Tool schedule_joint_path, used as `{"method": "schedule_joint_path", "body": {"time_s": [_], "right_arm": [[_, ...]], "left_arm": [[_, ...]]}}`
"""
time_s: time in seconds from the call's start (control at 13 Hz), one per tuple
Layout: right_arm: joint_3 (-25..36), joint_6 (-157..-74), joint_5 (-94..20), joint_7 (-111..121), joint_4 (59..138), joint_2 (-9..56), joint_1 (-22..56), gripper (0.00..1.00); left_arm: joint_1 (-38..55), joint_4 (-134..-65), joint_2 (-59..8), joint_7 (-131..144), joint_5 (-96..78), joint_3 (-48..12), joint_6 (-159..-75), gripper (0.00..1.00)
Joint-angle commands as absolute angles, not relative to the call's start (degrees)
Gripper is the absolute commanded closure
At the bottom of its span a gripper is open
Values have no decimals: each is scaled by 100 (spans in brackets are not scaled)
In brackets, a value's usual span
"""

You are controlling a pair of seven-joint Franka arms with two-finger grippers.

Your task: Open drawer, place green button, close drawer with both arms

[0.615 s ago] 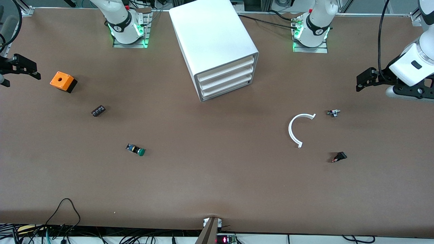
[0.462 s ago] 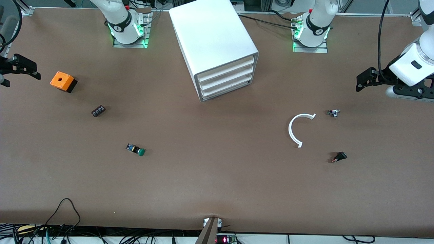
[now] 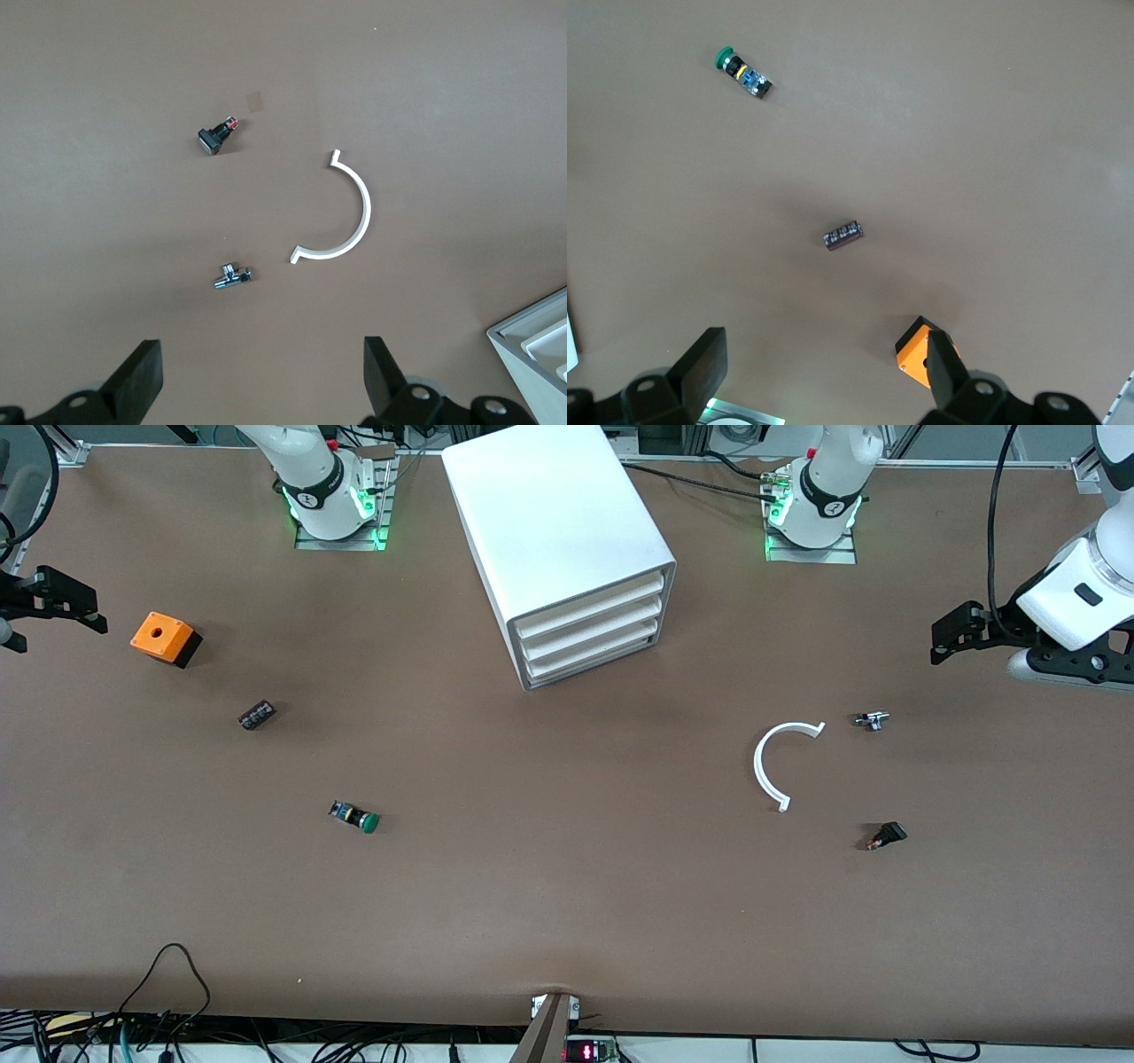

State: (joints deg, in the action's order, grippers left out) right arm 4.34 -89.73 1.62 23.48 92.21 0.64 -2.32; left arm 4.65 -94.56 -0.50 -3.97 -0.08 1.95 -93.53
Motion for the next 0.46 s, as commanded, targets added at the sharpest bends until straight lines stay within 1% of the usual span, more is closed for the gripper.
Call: {"method": "schedule_joint_path", "body": {"time_s": [0.0,0.08,0.23,0.38], "right_arm": [[404,-8974,70,2417,9237,26,-264,0],[404,-8982,70,2417,9237,35,-255,0],[387,-9017,62,2417,9229,201,-229,0],[396,-9105,53,2408,9220,403,-158,0]], "left_arm": [[466,-9527,35,-448,18,193,-9325,0],[483,-9501,26,-448,-43,185,-9247,0],[562,-9274,-113,-422,-70,36,-9089,0],[571,-9202,-211,-457,-70,-52,-8904,0]]}}
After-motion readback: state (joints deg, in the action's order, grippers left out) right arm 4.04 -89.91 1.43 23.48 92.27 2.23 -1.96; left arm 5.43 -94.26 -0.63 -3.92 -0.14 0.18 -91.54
